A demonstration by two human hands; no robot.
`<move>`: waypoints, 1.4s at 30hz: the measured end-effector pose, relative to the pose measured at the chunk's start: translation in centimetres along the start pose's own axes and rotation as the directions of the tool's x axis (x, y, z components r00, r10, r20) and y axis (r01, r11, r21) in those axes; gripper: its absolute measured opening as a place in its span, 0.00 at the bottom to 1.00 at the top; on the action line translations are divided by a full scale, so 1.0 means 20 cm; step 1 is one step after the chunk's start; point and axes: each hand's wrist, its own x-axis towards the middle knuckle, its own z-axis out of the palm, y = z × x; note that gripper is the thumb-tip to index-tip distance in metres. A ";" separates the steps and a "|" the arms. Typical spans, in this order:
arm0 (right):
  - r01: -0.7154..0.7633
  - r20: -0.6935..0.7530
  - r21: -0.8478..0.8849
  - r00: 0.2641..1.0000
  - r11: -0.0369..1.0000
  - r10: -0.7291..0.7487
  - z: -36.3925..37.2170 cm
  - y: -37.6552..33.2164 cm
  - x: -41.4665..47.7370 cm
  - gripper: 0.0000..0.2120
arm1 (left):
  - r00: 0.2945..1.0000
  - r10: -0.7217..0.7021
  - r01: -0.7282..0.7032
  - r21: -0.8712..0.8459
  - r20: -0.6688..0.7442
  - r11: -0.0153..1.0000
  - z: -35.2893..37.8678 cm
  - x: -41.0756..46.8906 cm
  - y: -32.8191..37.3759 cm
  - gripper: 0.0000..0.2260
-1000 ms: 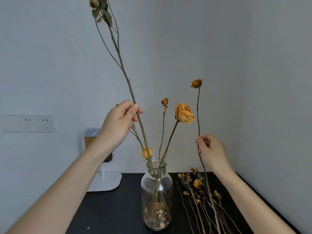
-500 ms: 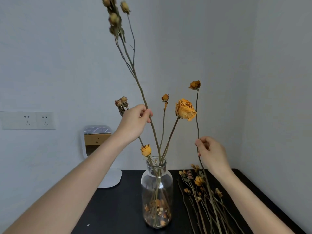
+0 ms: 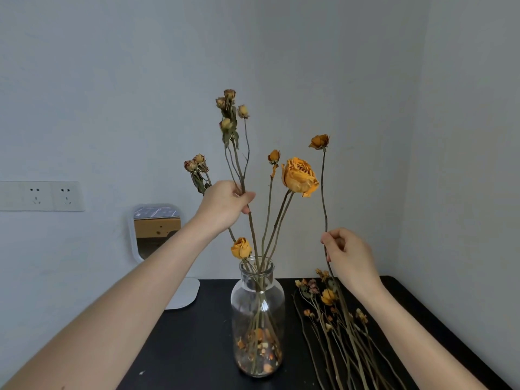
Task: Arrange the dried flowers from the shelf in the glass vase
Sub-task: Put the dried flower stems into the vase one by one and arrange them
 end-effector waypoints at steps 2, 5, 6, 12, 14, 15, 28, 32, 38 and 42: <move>-0.005 0.005 0.004 1.000 1.000 0.005 0.01 0.00 0.00 0.08 | 0.996 -0.080 0.079 0.016 0.034 0.997 0.01 0.00 -0.01 0.12; -0.008 0.012 0.001 1.000 1.000 0.008 0.02 0.01 -0.01 0.07 | 0.969 -0.207 0.200 0.062 0.136 0.978 0.03 0.00 -0.02 0.10; -0.009 0.013 0.002 1.000 1.000 0.009 0.02 0.01 -0.01 0.07 | 0.959 -0.234 0.229 0.048 0.159 0.972 0.04 0.00 -0.02 0.10; -0.004 0.006 0.016 1.000 1.000 0.004 0.01 0.01 -0.01 0.07 | 0.979 -0.202 0.203 -0.025 0.036 0.979 0.04 0.02 -0.05 0.12; 0.002 -0.005 0.025 1.000 1.000 -0.002 0.02 0.00 -0.01 0.07 | 0.981 -0.194 0.194 0.019 0.015 0.981 0.06 0.03 -0.07 0.12; 0.004 -0.008 0.030 1.000 1.000 -0.003 0.02 0.00 -0.01 0.07 | 0.981 -0.195 0.195 0.050 0.005 0.980 0.06 0.03 -0.07 0.13; 0.069 -0.144 0.256 0.989 0.964 -0.032 -0.03 -0.07 0.04 0.08 | 0.988 -0.154 0.152 0.186 -0.005 0.971 0.06 -0.03 -0.10 0.13; 0.158 -0.280 0.303 0.957 0.940 -0.071 -0.06 -0.11 0.09 0.11 | 0.980 -0.069 0.081 0.055 -0.188 0.995 0.00 -0.21 -0.20 0.10; 0.204 -0.370 0.414 0.928 0.887 -0.041 -0.06 -0.20 0.14 0.12 | 0.970 -0.191 0.194 -0.010 0.148 0.981 0.21 -0.52 -0.50 0.10; 0.218 -0.386 0.427 0.921 0.878 -0.040 -0.04 -0.26 0.16 0.13 | 0.860 -0.110 0.233 -0.192 0.498 0.953 0.32 -0.47 -0.55 0.26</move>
